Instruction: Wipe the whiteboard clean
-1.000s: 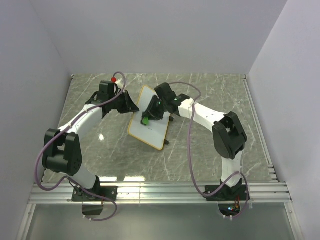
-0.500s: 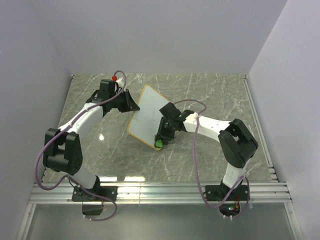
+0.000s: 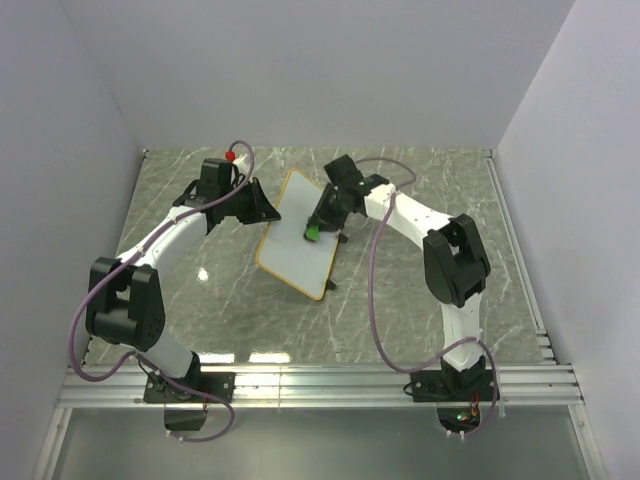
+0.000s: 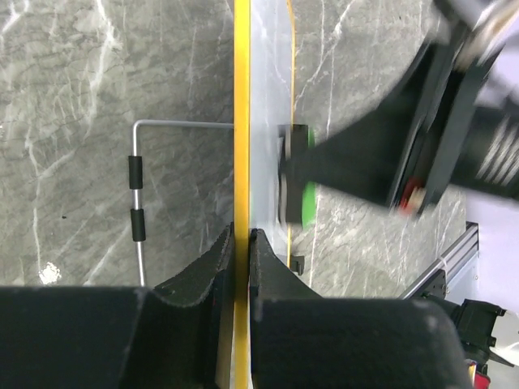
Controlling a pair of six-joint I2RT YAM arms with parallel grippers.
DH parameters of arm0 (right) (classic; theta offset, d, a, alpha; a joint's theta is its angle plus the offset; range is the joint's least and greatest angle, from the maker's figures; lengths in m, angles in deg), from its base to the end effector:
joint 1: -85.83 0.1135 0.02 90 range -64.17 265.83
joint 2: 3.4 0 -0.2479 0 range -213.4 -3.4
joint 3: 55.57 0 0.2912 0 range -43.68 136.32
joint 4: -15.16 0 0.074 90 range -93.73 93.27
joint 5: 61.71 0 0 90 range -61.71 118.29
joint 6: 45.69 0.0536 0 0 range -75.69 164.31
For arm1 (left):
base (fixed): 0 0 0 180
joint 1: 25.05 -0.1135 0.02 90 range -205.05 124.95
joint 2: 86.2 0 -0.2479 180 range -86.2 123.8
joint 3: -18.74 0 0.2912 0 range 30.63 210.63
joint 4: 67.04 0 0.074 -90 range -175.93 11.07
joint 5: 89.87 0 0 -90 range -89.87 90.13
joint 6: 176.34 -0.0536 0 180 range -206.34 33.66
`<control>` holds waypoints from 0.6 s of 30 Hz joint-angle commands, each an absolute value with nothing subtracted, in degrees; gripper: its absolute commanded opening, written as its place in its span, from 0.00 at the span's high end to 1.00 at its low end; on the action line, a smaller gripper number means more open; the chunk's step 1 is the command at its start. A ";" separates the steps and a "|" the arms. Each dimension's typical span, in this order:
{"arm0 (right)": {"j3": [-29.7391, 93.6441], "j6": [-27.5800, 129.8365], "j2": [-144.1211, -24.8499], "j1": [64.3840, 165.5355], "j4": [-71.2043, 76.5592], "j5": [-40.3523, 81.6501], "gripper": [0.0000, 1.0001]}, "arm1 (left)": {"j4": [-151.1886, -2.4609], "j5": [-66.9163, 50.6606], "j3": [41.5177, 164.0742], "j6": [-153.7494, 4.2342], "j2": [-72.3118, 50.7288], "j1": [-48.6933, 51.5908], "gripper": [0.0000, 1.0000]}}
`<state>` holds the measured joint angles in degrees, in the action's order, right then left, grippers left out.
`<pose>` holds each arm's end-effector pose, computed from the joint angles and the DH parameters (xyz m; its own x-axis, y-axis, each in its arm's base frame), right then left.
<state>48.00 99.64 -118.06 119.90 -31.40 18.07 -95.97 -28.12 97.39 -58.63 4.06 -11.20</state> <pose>0.3898 0.2751 0.1757 -0.9162 0.3575 -0.1811 0.2172 0.8227 0.5253 0.3808 -0.1200 0.2240 -0.8192 -0.2199 -0.5297 0.2024 0.7533 -0.6257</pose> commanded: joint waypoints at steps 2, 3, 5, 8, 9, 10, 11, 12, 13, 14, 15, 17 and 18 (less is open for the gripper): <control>54.92 105.21 -121.88 119.67 -24.07 16.69 1.00 | -97.56 -27.55 95.14 -59.71 3.36 -8.44 1.00; 55.54 105.83 -122.23 119.67 -23.10 16.43 1.00 | -97.56 -27.47 95.05 -59.53 3.45 -8.35 1.00; 57.65 107.67 -123.55 119.67 -22.66 16.25 1.00 | -97.39 -27.46 94.87 -59.53 3.36 -8.18 1.00; 59.85 108.91 -125.57 119.23 -22.39 16.60 1.00 | -97.82 -27.20 95.23 -59.53 3.54 -8.00 1.00; 60.11 109.00 -126.09 118.88 -22.83 16.69 1.00 | -98.09 -27.20 95.31 -59.44 3.54 -7.91 1.00; 59.94 109.09 -126.88 118.53 -23.09 17.38 1.00 | -98.09 -27.20 95.40 -59.44 3.54 -7.91 1.00; 59.42 109.87 -127.33 117.31 -23.18 17.57 1.00 | -98.18 -27.29 95.40 -59.53 3.45 -7.91 1.00; 58.54 110.32 -127.59 116.51 -22.49 17.39 1.00 | -98.26 -27.29 95.40 -59.44 3.28 -7.83 1.00; 56.53 110.75 -127.51 115.72 -21.96 17.22 1.00 | -98.44 -27.20 95.40 -59.44 3.10 -7.82 1.00; 55.90 111.28 -127.51 113.98 -21.69 17.39 1.00 | -98.44 -27.20 95.40 -59.36 3.01 -7.82 1.00; 55.46 111.11 -127.51 113.35 -21.60 17.57 1.00 | -98.44 -27.11 95.32 -59.35 3.01 -7.74 1.00; 55.46 109.62 -127.68 112.12 -22.39 18.53 1.00 | -98.62 -27.02 95.31 -59.44 2.92 -7.65 1.00; 55.72 108.92 -127.77 111.24 -23.44 18.97 1.00 | -98.62 -26.94 95.23 -59.44 2.84 -7.65 1.00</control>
